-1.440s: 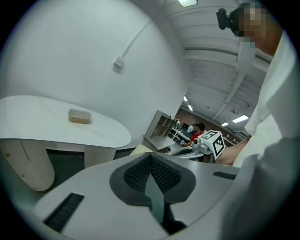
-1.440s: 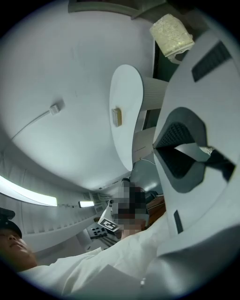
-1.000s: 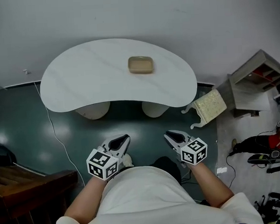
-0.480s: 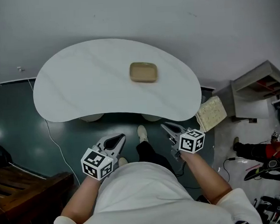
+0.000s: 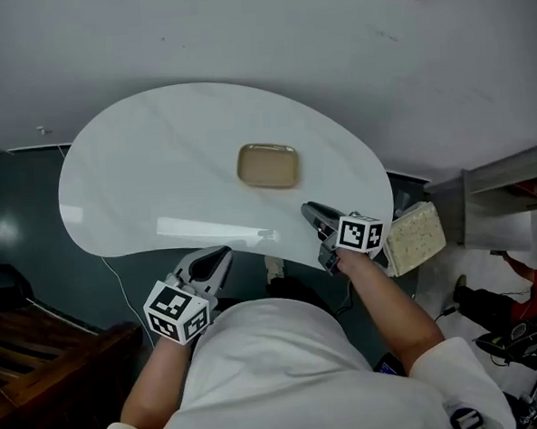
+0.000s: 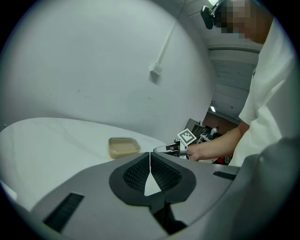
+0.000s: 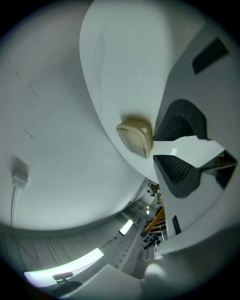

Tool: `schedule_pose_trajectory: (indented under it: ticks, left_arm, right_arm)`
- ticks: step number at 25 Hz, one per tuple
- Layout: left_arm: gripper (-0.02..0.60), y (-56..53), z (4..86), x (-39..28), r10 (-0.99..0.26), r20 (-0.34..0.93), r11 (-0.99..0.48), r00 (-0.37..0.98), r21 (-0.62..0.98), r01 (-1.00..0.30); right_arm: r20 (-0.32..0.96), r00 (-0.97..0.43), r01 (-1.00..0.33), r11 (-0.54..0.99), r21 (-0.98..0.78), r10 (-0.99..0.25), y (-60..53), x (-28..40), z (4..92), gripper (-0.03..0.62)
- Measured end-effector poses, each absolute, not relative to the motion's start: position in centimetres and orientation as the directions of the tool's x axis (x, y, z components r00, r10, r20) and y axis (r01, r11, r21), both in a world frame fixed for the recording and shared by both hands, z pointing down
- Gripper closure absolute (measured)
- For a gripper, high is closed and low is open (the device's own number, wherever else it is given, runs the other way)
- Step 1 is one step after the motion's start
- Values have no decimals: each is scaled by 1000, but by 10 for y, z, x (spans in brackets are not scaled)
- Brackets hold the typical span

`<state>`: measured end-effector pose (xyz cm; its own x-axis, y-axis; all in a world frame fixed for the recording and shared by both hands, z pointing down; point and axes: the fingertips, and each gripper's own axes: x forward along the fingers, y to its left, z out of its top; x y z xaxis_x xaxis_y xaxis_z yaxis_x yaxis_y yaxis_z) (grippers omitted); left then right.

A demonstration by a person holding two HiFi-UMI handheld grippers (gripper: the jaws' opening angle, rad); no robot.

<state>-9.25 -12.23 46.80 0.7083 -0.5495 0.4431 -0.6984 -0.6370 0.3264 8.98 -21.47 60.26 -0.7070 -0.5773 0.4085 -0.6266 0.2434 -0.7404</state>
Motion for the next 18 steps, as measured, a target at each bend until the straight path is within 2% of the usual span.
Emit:
schedule_pose_trajectory:
  ticks: [8, 14, 18]
  left_arm:
    - [563, -149, 471, -83, -561, 480, -606, 674, 316, -730]
    - [563, -162, 471, -96, -574, 504, -576, 645, 312, -756]
    - [563, -167, 475, -100, -575, 514, -555, 637, 326, -765]
  right_arm:
    - [394, -745, -560, 185, -807, -538, -273, 78, 628, 440]
    - [416, -735, -555, 124, -822, -536, -288, 78, 643, 439]
    - [390, -748, -522, 114, -845, -537, -291, 77, 643, 466]
